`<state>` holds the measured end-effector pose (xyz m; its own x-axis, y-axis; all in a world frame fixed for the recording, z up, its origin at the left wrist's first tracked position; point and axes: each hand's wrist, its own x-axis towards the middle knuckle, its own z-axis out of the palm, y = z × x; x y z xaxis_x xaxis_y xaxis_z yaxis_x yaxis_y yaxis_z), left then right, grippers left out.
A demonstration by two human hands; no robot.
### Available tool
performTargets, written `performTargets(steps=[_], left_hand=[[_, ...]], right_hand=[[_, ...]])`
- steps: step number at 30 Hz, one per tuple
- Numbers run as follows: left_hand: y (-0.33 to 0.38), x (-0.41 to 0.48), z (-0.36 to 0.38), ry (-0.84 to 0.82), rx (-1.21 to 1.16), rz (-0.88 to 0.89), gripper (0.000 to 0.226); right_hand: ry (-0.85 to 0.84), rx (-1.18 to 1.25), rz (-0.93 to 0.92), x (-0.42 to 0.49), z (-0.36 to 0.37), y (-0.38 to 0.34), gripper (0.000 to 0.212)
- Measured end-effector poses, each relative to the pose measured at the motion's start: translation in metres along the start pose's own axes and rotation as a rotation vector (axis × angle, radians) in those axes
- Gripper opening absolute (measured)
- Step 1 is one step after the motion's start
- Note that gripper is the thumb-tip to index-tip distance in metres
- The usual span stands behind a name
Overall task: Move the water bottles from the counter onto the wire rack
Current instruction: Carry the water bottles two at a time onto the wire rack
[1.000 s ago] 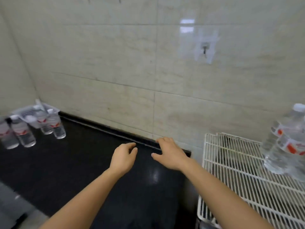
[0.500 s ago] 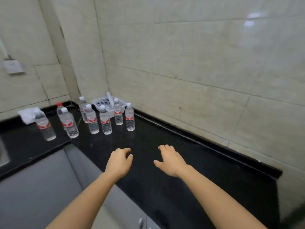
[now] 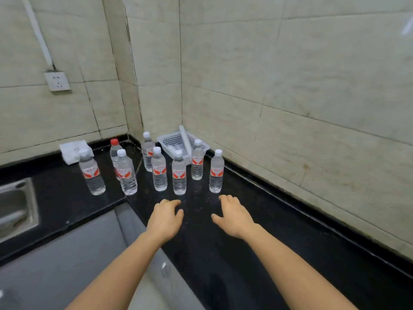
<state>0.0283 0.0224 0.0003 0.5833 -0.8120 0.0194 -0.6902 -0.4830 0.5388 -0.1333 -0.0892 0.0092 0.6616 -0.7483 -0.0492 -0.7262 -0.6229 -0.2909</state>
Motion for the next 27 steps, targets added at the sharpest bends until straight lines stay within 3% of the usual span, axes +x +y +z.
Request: performTargets(steps=[11, 18, 21, 27], left_hand=[[-0.015, 0.177, 0.006, 0.013, 0.002, 0.034, 0.042], [-0.017, 0.234, 0.012, 0.004, 0.026, 0.056, 0.070], [-0.014, 0.255, 0.009, -0.009, 0.124, 0.110, 0.067], [-0.011, 0.285, 0.010, 0.013, 0.291, 0.181, 0.044]], right_hand=[[0.092, 0.038, 0.148, 0.181, -0.004, 0.020, 0.046], [0.151, -0.002, 0.219, 0.248, -0.007, 0.033, 0.070], [0.157, -0.030, 0.234, 0.271, -0.012, 0.036, 0.080], [0.143, -0.216, 0.173, 0.292, -0.008, 0.040, 0.050]])
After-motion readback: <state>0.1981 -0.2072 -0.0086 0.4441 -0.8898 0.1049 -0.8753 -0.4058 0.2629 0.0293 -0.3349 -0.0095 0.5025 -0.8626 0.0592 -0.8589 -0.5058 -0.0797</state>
